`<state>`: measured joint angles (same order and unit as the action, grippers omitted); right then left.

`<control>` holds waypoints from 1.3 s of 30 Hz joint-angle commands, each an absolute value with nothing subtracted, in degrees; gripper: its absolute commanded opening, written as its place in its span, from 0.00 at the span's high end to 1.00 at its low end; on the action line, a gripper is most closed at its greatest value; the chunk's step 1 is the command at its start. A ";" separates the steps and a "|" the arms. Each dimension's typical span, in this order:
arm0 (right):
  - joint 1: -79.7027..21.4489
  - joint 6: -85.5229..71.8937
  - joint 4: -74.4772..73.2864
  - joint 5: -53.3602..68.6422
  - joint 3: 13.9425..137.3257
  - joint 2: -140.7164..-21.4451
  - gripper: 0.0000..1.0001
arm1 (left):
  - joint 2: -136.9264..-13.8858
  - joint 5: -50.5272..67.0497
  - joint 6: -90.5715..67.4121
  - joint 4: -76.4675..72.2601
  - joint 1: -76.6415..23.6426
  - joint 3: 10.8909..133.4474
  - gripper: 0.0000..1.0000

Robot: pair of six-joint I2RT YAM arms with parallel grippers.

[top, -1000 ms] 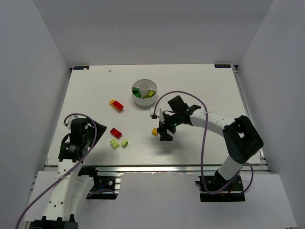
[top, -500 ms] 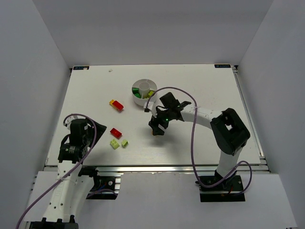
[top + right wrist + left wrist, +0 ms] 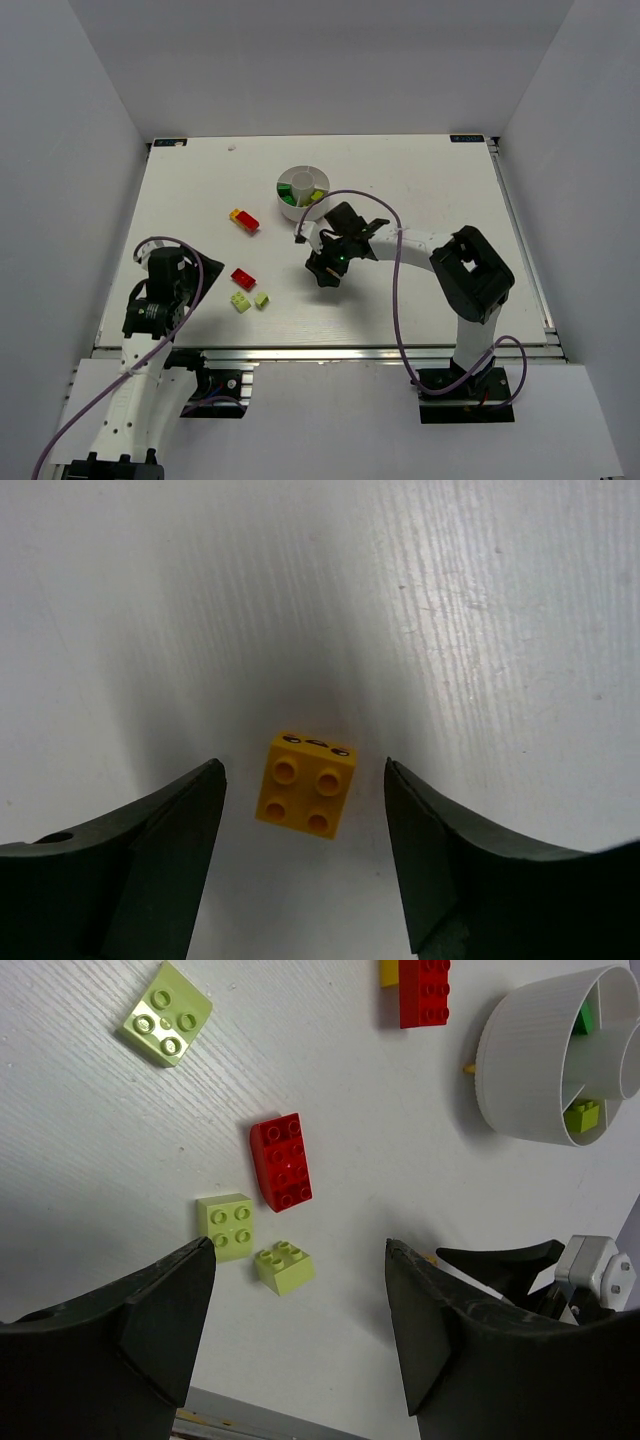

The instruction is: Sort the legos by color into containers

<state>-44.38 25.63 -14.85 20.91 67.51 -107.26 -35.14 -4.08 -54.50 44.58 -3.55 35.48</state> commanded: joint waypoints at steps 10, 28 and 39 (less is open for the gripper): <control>-44.65 26.10 -12.39 18.81 66.45 -106.08 0.57 | -33.57 -4.31 -55.11 44.12 -3.34 34.80 0.22; -42.98 23.12 -9.68 23.03 69.43 -100.38 1.00 | -31.99 -4.75 -55.37 45.70 -3.34 34.89 0.22; -34.98 4.76 2.19 21.98 85.77 -102.82 1.00 | -32.17 -4.31 -55.55 44.65 -3.43 34.28 0.22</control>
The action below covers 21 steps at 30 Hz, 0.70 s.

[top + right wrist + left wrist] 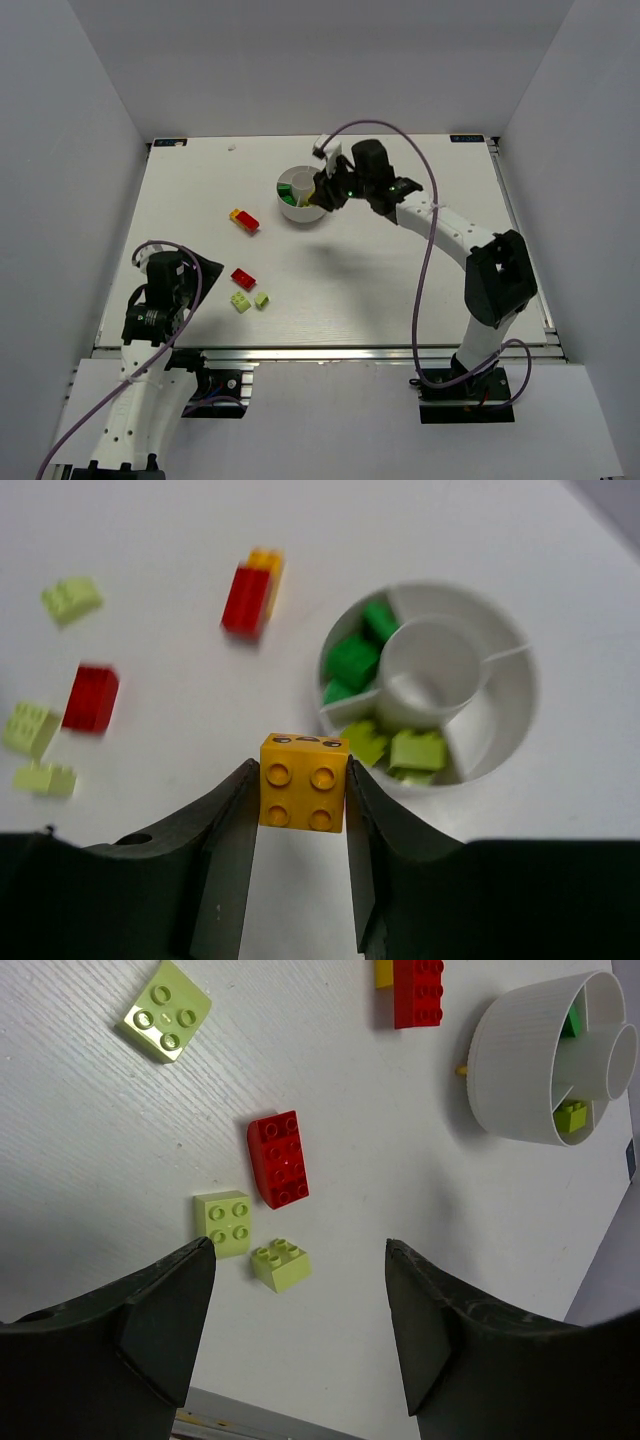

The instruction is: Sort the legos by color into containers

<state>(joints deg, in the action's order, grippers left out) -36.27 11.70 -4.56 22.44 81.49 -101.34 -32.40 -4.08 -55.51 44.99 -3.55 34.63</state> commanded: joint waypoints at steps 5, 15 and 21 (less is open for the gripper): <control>-34.80 1.06 3.87 17.58 97.26 -110.37 1.00 | -31.99 -4.13 -55.90 44.38 -3.43 33.84 0.22; -34.80 2.02 2.99 16.17 106.70 -120.23 1.00 | -31.73 -4.31 -56.60 44.56 -3.43 33.49 0.22; -34.80 3.69 2.64 16.26 104.24 -120.76 0.91 | -32.52 -3.69 -56.34 43.33 -3.43 32.78 0.22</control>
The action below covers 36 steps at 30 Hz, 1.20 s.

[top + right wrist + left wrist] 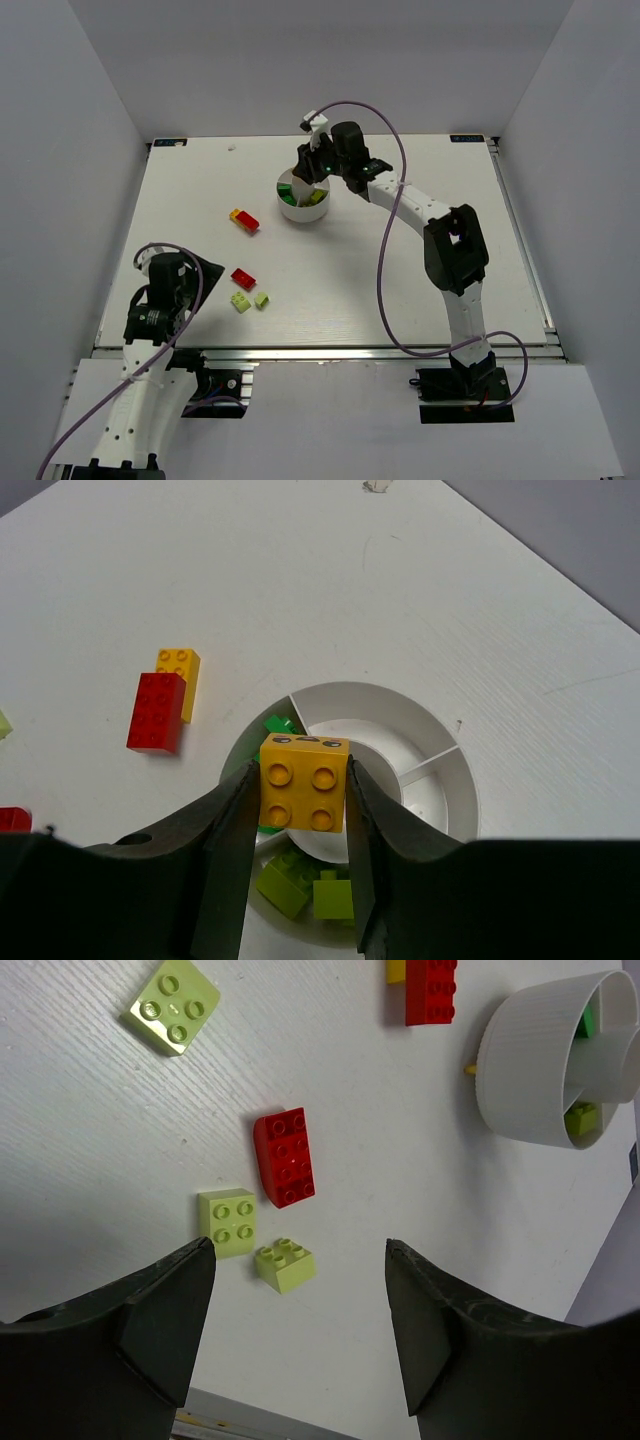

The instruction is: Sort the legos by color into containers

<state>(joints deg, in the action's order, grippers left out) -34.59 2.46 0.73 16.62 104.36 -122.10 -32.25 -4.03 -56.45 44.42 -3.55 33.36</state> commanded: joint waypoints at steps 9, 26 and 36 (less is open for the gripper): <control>-34.80 4.75 1.93 15.73 103.09 -121.90 0.66 | -34.01 -3.60 -55.90 42.36 -3.34 33.05 0.22; -34.37 9.82 0.62 20.90 104.16 -120.42 0.19 | -33.05 -4.22 -55.90 44.29 -3.34 33.75 0.23; -34.97 31.90 -2.28 56.78 85.97 -105.03 0.12 | -33.22 -4.22 -56.95 43.25 -3.43 32.61 0.86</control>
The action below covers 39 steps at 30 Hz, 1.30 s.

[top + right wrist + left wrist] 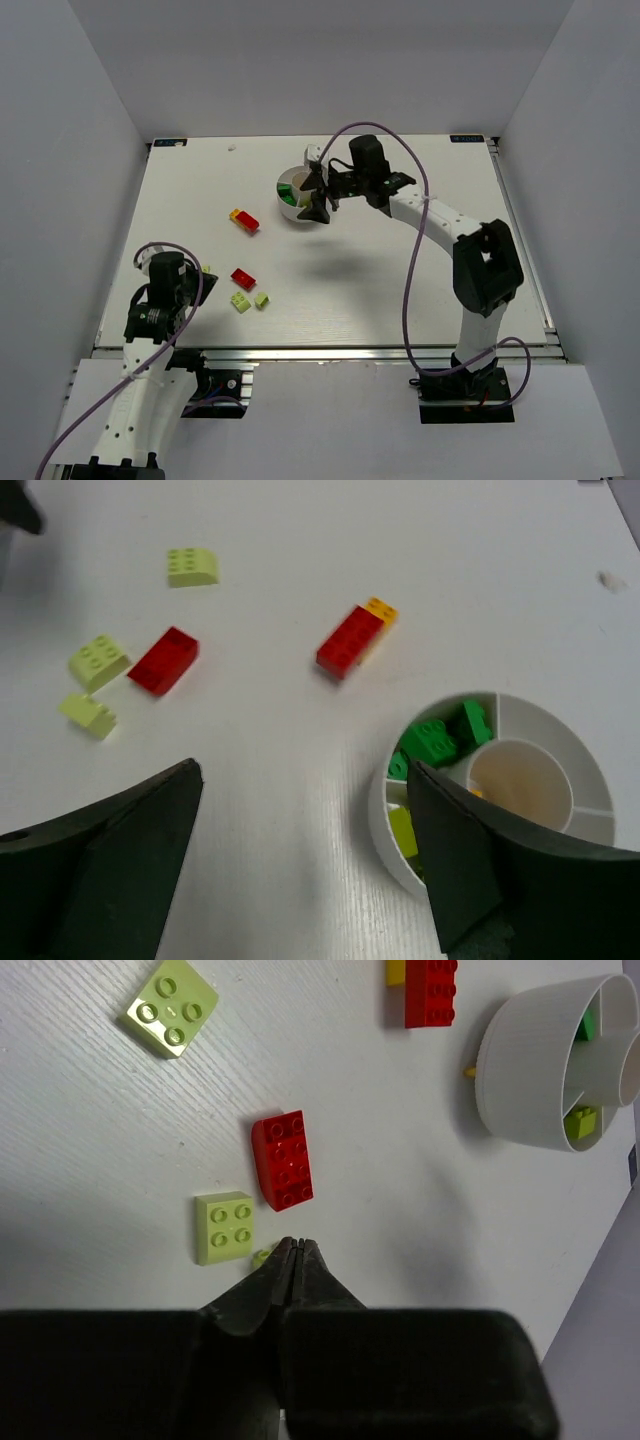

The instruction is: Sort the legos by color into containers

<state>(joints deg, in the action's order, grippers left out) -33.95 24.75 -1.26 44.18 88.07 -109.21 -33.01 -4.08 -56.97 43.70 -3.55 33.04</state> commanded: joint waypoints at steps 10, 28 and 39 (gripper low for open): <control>-42.71 26.46 -17.30 38.33 96.75 -113.28 0.77 | -34.72 -3.51 -55.90 42.98 -3.43 33.57 0.92; -51.68 8.27 -9.07 8.62 105.66 -124.89 0.10 | -32.26 -4.22 -56.60 45.79 -3.34 33.49 0.44; -51.77 6.77 7.03 5.01 103.61 -129.28 0.11 | -29.09 -3.52 -58.27 48.60 -3.43 33.57 0.43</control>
<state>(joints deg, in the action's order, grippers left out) -51.72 8.19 0.43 6.26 101.54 -126.87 -29.78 -3.84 -57.78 46.63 -3.55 32.71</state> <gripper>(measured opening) 0.895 0.566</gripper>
